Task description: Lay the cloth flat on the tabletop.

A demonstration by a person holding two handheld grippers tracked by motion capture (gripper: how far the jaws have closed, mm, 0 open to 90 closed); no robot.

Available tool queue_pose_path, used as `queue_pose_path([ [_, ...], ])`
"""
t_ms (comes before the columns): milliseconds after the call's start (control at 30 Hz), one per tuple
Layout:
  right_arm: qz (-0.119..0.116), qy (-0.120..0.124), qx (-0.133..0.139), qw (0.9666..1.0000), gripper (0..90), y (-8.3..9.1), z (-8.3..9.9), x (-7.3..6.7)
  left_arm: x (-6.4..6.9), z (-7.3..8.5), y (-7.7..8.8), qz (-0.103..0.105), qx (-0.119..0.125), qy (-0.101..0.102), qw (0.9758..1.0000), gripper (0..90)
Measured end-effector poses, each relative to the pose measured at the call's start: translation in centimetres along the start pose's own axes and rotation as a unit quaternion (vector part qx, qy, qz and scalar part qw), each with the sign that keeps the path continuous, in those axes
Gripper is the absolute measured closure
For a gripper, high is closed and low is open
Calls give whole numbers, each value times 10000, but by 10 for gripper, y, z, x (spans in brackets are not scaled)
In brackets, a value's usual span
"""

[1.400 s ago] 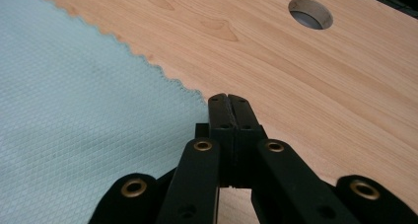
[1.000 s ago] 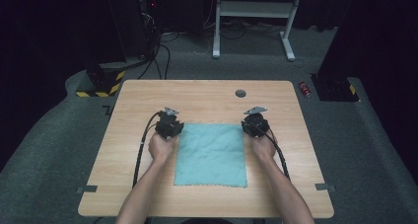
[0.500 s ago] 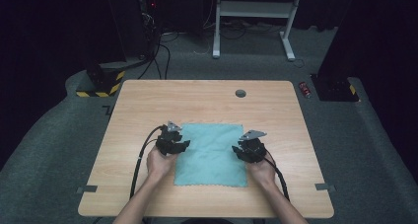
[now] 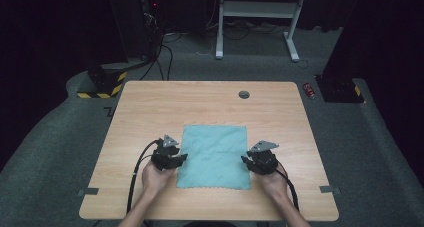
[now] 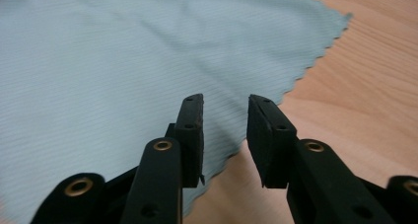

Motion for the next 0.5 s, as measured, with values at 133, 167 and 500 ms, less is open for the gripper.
queue_pose_path([
  [133, -209, 252, 58, 9994, 721, 18, 14, -16, 22, 12, 13, 225, -23, -138, 9996, 538],
  [167, -298, 295, 93, 9991, 739, 23, 19, -20, 26, 15, 16, 231, -31, -195, 9995, 537],
  [500, -582, 395, 30, 9975, 748, 32, 43, -41, 46, 36, 24, 232, -99, -269, 9993, 532],
])
Point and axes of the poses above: each handheld gripper's, and its own axes: y roughly backward along the jaws, z roughly out of its underside, x roughly to its right, the point moved 3 cm from there along -y, roughly forward along the jaws, and after that the axes turned 6 degrees about -y, right-handed, at the moved point
